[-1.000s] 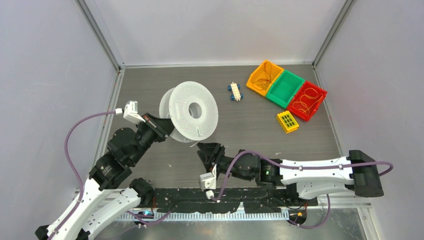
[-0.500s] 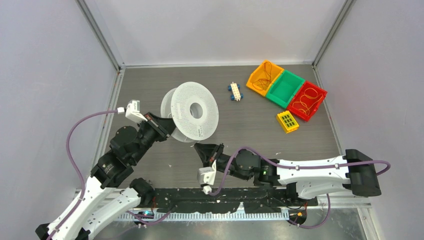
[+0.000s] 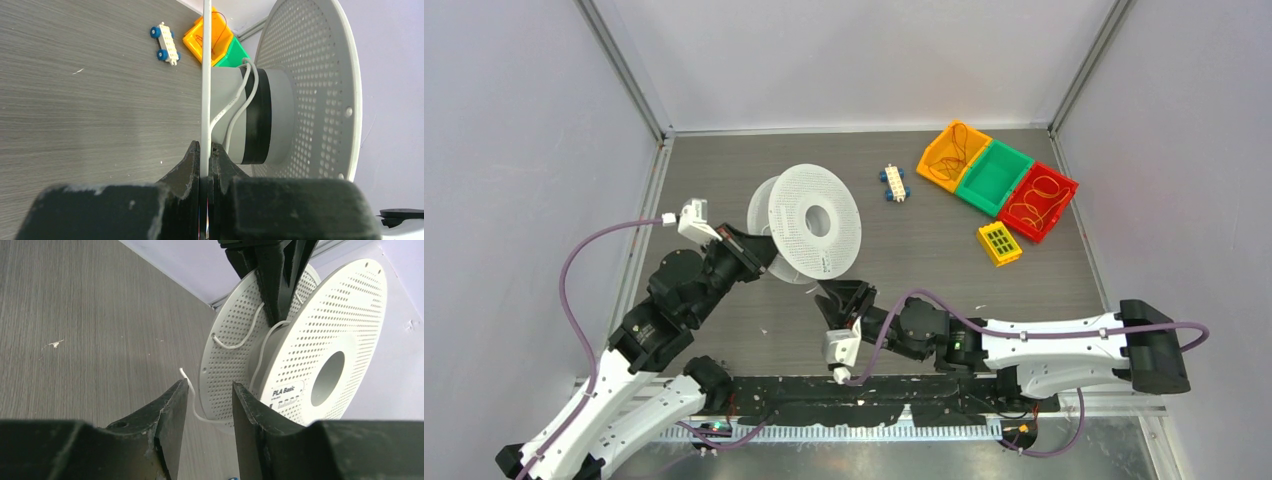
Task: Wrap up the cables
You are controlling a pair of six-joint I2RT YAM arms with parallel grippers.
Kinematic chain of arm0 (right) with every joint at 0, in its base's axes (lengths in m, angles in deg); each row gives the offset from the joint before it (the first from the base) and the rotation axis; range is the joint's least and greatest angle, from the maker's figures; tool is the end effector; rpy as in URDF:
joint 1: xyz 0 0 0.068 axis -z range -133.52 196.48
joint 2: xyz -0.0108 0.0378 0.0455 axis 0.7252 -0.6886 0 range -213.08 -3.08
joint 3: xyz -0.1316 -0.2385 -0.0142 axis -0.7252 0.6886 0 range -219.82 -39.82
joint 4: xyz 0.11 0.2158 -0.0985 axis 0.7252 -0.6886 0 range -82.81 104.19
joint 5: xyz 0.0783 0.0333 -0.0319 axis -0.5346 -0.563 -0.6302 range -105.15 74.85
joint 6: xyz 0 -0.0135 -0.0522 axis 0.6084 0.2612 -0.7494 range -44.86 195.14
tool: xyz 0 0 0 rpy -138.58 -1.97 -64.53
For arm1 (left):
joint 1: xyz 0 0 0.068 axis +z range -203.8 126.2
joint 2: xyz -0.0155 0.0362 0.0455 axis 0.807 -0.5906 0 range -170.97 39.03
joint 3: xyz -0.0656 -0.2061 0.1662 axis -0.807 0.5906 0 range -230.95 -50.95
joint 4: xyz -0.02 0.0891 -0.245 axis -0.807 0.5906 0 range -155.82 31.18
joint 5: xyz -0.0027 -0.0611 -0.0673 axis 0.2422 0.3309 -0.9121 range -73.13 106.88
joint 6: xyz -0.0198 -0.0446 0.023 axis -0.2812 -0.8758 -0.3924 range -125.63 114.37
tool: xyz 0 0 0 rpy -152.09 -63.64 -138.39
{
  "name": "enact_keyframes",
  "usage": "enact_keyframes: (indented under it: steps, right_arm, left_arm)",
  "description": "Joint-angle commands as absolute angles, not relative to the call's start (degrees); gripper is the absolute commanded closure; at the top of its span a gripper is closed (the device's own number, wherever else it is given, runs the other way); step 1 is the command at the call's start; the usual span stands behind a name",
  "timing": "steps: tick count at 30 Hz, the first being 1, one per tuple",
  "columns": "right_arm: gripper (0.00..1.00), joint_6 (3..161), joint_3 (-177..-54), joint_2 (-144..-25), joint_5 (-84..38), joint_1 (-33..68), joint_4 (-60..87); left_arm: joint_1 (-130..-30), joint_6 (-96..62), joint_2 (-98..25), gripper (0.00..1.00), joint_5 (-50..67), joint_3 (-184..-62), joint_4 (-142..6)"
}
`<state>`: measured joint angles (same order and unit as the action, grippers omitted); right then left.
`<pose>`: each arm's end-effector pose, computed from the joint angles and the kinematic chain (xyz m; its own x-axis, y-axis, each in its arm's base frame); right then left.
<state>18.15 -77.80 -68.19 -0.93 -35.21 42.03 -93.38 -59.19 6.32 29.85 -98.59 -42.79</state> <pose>0.0466 0.2587 0.2959 0.7755 -0.3145 -0.5474 -0.5018 0.2190 -0.8368 0.1028 -0.0747 0.3619 -0.4261 -0.6650 -0.6134 0.1797 0.6023 -0.7778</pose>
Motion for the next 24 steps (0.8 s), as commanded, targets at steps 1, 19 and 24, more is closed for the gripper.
enact_keyframes:
  steps: [1,19,24]
  right_arm:
    - [0.56,16.6,-77.5,-65.9,-1.4,-35.5,42.2]
    - [0.59,11.0,-77.1,-70.0,2.3,-35.9,43.2]
    - [0.61,10.2,-76.9,-70.4,2.0,-35.8,43.7]
  left_arm:
    - [-93.3,-59.1,6.4,1.00,30.5,-100.1,-49.2]
    - [-93.3,-60.7,5.5,1.00,29.5,-100.9,-49.6]
    - [-93.3,-61.1,5.5,1.00,29.4,-101.0,-50.1]
